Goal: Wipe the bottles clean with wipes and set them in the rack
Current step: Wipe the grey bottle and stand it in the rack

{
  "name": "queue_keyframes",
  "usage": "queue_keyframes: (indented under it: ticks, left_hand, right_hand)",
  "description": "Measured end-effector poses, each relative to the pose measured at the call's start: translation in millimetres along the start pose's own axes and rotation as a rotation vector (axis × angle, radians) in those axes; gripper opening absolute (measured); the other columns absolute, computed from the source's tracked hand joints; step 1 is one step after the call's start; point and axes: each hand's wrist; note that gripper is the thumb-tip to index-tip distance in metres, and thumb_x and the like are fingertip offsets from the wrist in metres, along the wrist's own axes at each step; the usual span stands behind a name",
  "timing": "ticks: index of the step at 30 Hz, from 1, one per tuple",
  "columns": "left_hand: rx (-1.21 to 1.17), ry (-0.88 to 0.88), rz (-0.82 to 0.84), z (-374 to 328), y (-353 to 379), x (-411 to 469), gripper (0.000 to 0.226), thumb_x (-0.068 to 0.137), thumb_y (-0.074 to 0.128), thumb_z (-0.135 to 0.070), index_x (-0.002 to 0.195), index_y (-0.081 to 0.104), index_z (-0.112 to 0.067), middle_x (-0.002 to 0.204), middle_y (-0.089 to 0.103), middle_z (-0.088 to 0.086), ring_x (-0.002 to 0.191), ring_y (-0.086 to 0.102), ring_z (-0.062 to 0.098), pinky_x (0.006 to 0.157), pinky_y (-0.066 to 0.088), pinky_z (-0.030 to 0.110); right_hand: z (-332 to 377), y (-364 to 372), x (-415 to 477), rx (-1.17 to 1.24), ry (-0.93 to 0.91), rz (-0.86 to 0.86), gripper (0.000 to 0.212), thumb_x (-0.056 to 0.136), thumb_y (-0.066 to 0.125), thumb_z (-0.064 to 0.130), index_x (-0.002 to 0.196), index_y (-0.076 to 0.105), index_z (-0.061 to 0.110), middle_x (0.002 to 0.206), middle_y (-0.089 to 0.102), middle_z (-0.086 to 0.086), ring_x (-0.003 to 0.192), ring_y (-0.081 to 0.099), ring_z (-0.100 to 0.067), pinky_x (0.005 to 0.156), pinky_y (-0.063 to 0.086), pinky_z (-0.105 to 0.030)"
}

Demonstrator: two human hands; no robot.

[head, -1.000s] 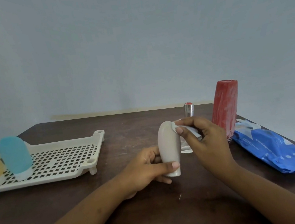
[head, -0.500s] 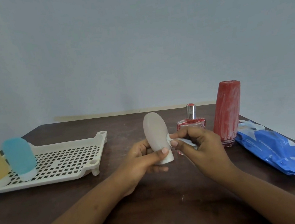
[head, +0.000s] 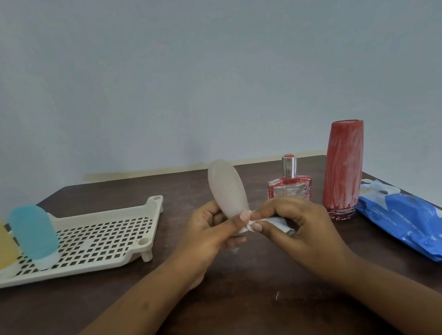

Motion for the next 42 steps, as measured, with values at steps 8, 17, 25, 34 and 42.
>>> queue_keyframes:
  ticks: [8,17,25,34,42]
  left_hand:
    - [-0.151,0.025,-0.035,3.6,4.4,1.0,0.048,0.067,0.072,-0.019,0.112,0.061,-0.008,0.102,0.073,0.011,0.097,0.069,0.022,0.081,0.057,0.032]
    - [-0.107,0.106,-0.038,2.5,14.7,-3.6,0.045,0.072,0.078,-0.019,0.114,0.062,-0.013,0.109,0.072,0.005,0.107,0.066,0.018,0.082,0.053,0.021]
    - [-0.054,0.169,0.001,-0.4,20.8,-6.0,0.049,0.070,0.073,-0.014,0.117,0.061,-0.008,0.103,0.072,0.005,0.092,0.069,0.012,0.066,0.053,0.021]
    - [-0.026,0.305,-0.073,-3.2,17.8,-3.7,0.033,0.072,0.069,-0.004,0.103,0.065,-0.014,0.098,0.074,-0.002,0.093,0.070,0.015,0.073,0.055,0.021]
    - [0.012,0.297,-0.224,-5.8,7.0,-1.3,0.036,0.072,0.076,0.002,0.097,0.065,-0.021,0.094,0.075,-0.007,0.093,0.068,0.004,0.072,0.053,0.016]
  right_hand:
    - [1.2,0.0,2.4,0.018,0.030,-0.030,0.016,0.085,0.063,0.030,0.090,0.070,0.017,0.087,0.067,0.012,0.082,0.063,-0.007,0.066,0.048,-0.015]
    - [4.2,2.3,4.3,0.500,0.460,-0.017,0.010,0.092,0.054,0.007,0.099,0.061,0.006,0.096,0.070,-0.009,0.091,0.068,-0.021,0.074,0.056,-0.029]
    - [19.4,11.0,5.5,0.910,0.767,0.095,0.026,0.093,0.040,-0.009,0.107,0.061,-0.003,0.090,0.072,-0.015,0.077,0.071,-0.021,0.062,0.056,-0.024]
    - [27.9,0.2,9.1,1.085,0.840,0.229,0.030,0.093,0.035,-0.007,0.097,0.064,0.002,0.075,0.068,-0.015,0.055,0.062,-0.015,0.051,0.054,-0.019]
    - [16.6,-11.6,16.7,0.819,0.643,-0.082,0.020,0.094,0.041,-0.003,0.095,0.060,0.002,0.075,0.068,-0.007,0.062,0.064,-0.017,0.056,0.054,-0.023]
Point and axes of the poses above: each hand's wrist, its own x-axis towards the middle knuckle, its own y-axis out of the palm, z = x × y
